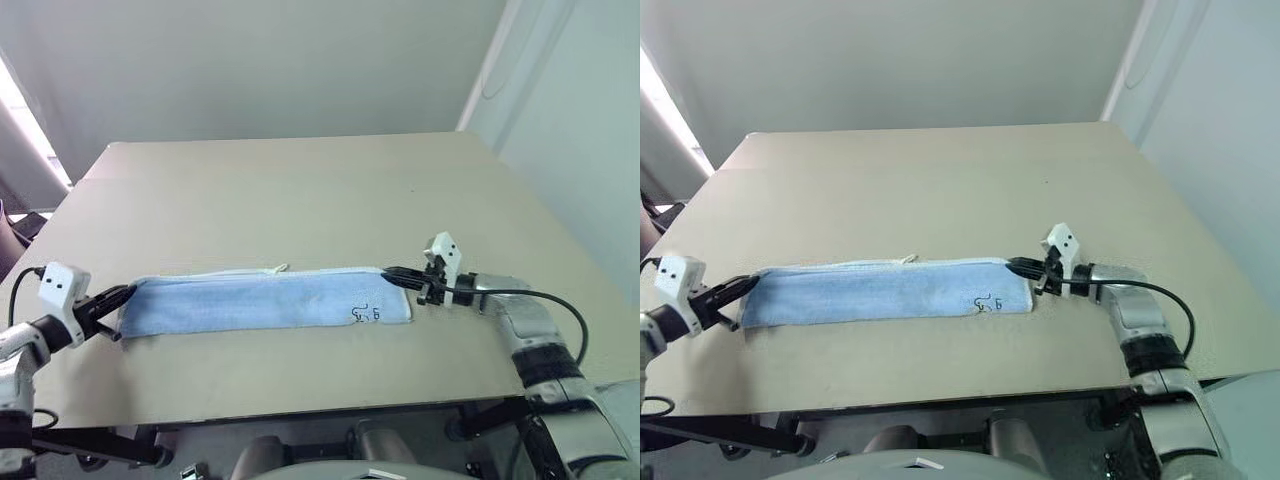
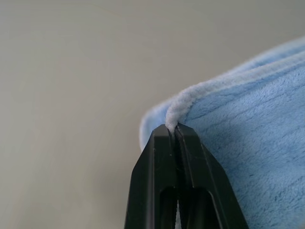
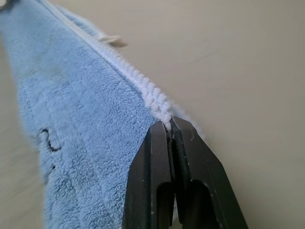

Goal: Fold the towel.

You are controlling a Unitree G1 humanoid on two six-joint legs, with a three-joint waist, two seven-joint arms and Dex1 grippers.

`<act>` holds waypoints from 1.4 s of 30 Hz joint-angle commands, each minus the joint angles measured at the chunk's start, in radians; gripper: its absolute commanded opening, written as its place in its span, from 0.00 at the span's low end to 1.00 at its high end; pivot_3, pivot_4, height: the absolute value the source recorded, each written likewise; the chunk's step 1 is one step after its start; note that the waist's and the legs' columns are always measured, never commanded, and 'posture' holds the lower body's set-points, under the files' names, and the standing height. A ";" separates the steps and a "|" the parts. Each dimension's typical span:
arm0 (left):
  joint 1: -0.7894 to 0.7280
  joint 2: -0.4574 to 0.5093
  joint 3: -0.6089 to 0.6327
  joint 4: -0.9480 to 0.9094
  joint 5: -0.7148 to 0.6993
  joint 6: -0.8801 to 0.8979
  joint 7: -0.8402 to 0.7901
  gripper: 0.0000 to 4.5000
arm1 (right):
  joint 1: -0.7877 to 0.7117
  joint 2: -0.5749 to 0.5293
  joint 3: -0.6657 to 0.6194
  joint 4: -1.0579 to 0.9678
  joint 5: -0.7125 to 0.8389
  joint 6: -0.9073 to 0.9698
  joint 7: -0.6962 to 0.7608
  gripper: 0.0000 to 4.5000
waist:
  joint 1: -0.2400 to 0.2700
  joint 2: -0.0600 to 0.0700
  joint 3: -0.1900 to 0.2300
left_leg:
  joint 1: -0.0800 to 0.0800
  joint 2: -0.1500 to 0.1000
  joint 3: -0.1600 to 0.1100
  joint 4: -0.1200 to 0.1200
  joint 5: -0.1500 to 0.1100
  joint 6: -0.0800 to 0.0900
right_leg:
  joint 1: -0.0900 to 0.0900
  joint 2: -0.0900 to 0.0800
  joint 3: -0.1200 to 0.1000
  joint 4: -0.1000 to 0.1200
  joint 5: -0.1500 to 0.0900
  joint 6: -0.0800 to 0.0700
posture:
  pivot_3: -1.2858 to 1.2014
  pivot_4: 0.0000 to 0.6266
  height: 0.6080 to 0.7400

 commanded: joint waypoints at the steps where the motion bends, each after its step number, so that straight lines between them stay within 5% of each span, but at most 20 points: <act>1: -0.092 -0.005 -0.030 0.124 0.052 -0.075 0.036 0.01 | -0.085 0.029 -0.013 0.152 -0.048 -0.093 -0.023 0.00 | 0.000 0.000 0.000 | 0.000 0.000 0.000 0.000 0.000 0.000 | 0.000 0.000 0.000 0.001 0.000 0.000 | 0.52 0.00 1.00; 5: -0.188 -0.029 -0.059 0.269 0.079 -0.100 0.064 0.01 | -0.146 0.078 -0.014 0.288 -0.098 -0.195 -0.059 0.00 | 0.000 0.000 0.000 | 0.000 0.000 -0.001 -0.001 0.000 0.000 | -0.001 -0.002 0.000 0.002 0.000 0.000 | 0.52 0.00 1.00; 6: -0.203 -0.036 -0.066 0.295 0.085 -0.102 0.066 0.11 | -0.159 0.088 -0.012 0.321 -0.113 -0.213 -0.072 0.05 | -0.001 0.000 0.000 | 0.000 0.000 -0.001 -0.001 0.000 0.000 | -0.002 -0.002 0.000 0.002 0.001 0.000 | 0.52 0.00 1.00; 14: -0.266 -0.054 -0.003 0.300 0.018 -0.057 0.113 0.69 | -0.255 0.134 -0.120 0.354 -0.038 -0.151 -0.089 0.62 | 0.000 0.000 0.000 | 0.000 0.000 -0.001 0.000 0.000 0.000 | -0.004 -0.004 0.001 0.009 0.001 0.000 | 0.52 0.00 1.00; 17: -0.235 -0.038 0.057 0.186 -0.048 0.017 0.113 0.69 | -0.289 0.086 -0.180 0.279 0.037 0.074 -0.087 0.86 | 0.000 0.000 0.000 | -0.001 0.000 -0.002 0.000 0.000 -0.001 | -0.004 -0.005 0.001 0.010 0.001 -0.001 | 0.52 0.00 1.00; 21: -0.053 -0.037 0.138 -0.099 -0.143 0.110 0.082 0.69 | -0.308 -0.055 -0.211 0.177 0.146 0.600 -0.035 0.86 | 0.000 0.001 -0.001 | -0.004 -0.001 -0.002 -0.001 0.000 -0.001 | -0.008 -0.009 0.001 0.010 0.001 -0.001 | 0.52 0.00 1.00; 26: 0.191 -0.060 0.152 -0.478 -0.232 0.248 0.062 0.69 | -0.242 -0.172 -0.227 0.084 0.258 0.991 0.042 0.86 | 0.001 0.002 -0.001 | -0.003 -0.001 -0.002 -0.005 0.000 -0.001 | -0.008 -0.009 0.001 0.006 -0.002 -0.005 | 0.52 0.00 1.00; 32: 0.346 -0.059 0.064 -0.724 -0.201 0.313 0.056 0.69 | -0.126 -0.194 -0.224 -0.076 0.366 1.242 0.051 0.86 | 0.002 0.008 0.001 | -0.002 -0.001 0.000 0.000 0.000 0.000 | -0.005 -0.007 0.001 0.007 -0.003 -0.004 | 0.52 0.00 1.00; 42: 0.372 -0.071 -0.064 -0.762 -0.133 0.327 0.069 0.69 | -0.050 -0.166 -0.194 -0.118 0.402 1.359 -0.007 0.86 | -0.002 0.008 0.001 | -0.001 0.000 0.001 0.001 0.000 0.000 | 0.000 0.003 0.002 0.006 -0.005 0.000 | 0.52 0.00 1.00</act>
